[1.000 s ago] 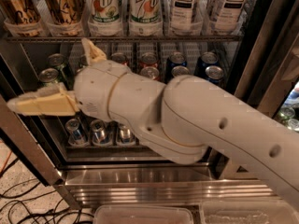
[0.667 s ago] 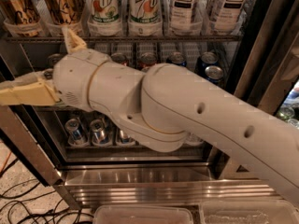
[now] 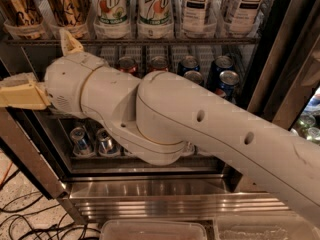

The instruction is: Pick orange can from top shelf of fridge

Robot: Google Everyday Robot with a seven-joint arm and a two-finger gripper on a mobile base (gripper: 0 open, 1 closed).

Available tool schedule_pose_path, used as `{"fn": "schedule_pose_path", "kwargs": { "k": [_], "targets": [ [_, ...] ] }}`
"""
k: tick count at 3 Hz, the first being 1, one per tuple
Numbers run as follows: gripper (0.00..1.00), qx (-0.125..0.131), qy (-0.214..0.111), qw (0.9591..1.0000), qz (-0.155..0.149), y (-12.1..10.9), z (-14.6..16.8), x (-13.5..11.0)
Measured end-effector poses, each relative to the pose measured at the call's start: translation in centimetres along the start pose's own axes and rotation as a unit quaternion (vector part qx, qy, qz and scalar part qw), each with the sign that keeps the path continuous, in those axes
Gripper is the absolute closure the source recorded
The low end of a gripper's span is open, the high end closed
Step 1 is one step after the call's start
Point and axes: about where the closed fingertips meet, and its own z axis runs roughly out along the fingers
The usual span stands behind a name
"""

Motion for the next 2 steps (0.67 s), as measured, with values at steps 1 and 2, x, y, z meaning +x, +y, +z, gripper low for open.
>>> {"fn": "schedule_pose_path", "kwargs": {
  "k": [1, 2],
  "targets": [
    [0.00, 0.021, -0.001, 0.9998, 0.002, -0.29, 0.19, -0.07],
    [0.00, 0.051, 0.002, 0.9987, -0.004, -0.44, 0.55, -0.05]
  ]
}}
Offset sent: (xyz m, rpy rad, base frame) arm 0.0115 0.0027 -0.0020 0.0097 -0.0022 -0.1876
